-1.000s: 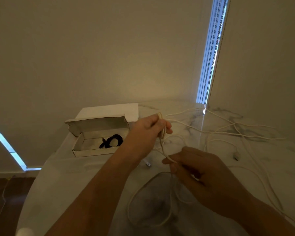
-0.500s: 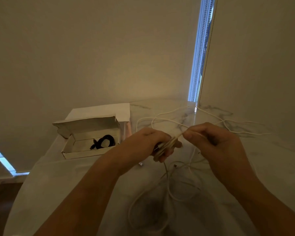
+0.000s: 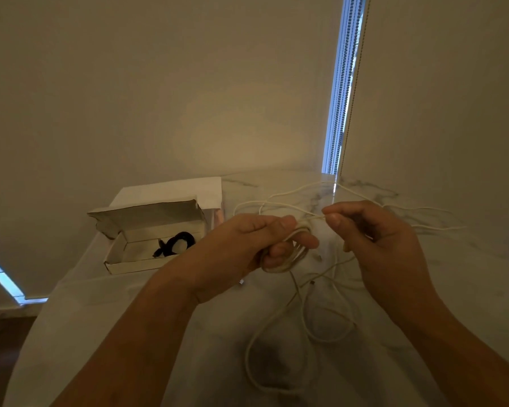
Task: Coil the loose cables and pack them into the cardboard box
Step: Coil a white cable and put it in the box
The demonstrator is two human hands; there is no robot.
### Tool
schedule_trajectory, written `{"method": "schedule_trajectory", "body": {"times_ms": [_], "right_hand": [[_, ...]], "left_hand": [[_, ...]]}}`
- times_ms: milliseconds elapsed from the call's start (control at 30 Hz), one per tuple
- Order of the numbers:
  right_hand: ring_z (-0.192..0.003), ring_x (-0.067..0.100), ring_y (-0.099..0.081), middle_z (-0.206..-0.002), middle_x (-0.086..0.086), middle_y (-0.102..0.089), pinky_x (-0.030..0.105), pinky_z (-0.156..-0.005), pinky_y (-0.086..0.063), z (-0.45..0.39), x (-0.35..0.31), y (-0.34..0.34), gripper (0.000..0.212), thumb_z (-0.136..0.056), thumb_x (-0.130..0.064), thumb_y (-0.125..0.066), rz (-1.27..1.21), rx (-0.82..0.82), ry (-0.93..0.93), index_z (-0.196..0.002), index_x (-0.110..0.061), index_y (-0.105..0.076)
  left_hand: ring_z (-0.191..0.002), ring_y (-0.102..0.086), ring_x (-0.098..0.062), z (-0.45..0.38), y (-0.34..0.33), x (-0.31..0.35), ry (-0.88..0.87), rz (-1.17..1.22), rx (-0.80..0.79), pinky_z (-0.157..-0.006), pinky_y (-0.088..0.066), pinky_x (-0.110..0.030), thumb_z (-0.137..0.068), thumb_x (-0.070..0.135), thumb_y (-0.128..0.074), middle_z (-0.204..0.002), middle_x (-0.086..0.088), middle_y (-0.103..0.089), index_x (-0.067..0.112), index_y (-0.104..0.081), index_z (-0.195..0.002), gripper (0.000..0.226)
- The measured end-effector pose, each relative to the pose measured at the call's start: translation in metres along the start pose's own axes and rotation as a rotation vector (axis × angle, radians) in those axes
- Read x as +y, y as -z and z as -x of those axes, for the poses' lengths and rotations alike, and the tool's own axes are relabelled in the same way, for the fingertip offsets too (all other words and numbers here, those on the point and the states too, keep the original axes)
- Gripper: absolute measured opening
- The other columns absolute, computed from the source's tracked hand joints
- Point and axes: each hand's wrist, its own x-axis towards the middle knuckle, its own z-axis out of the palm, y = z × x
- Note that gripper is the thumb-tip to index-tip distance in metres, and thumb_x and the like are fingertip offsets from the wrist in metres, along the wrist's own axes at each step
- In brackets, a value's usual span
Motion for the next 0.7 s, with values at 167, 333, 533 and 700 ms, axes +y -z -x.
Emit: {"method": "schedule_trajectory", "body": {"times_ms": [167, 333, 533, 700], "right_hand": [[-0.049, 0.017, -0.055, -0.078, -0.01, -0.066, 0.021, -0.049, -0.047, 0.002, 0.006, -0.008, 0.014, -0.092, -0.021, -0.062, -0.01, -0.037, -0.04, -0.098, -0.028, -0.074], [-0.049, 0.015, -0.055, -0.073, -0.006, -0.063, 0.02, -0.05, -0.047, 0.006, 0.01, -0.015, 0.022, -0.094, -0.018, -0.06, -0.001, -0.134, -0.065, -0.105, -0.031, -0.073], [-0.055, 0.006, -0.055, -0.074, -0.009, -0.067, 0.02, -0.052, -0.051, 0.01, 0.011, -0.019, 0.032, -0.093, -0.019, -0.061, 0.012, -0.2, -0.093, -0.115, -0.042, -0.067], [-0.048, 0.013, -0.05, -0.078, -0.009, -0.068, 0.026, -0.046, -0.051, 0.017, 0.011, -0.023, 0.037, -0.093, -0.023, -0.06, 0.063, -0.306, -0.112, -0.122, -0.047, -0.063]], "left_hand": [[-0.062, -0.033, -0.008, 0.001, 0.004, 0.002, -0.049, 0.352, 0.049, -0.059, -0.033, -0.019, -0.102, 0.03, -0.042, -0.068, 0.002, -0.035, -0.006, -0.068, -0.114, 0.046], [-0.059, -0.035, -0.006, -0.004, 0.013, 0.003, -0.099, 0.604, 0.135, -0.057, -0.036, -0.017, -0.102, 0.03, -0.04, -0.067, 0.003, -0.038, -0.005, -0.068, -0.113, 0.046], [-0.059, -0.038, -0.006, -0.002, 0.022, 0.008, -0.163, 0.831, 0.218, -0.06, -0.038, -0.016, -0.105, 0.025, -0.032, -0.07, 0.003, -0.041, -0.007, -0.059, -0.12, 0.044], [-0.069, -0.042, -0.008, -0.001, 0.031, 0.005, -0.242, 0.902, 0.301, -0.067, -0.044, -0.018, -0.103, 0.02, -0.031, -0.078, 0.001, -0.044, -0.007, -0.052, -0.126, 0.041]]}}
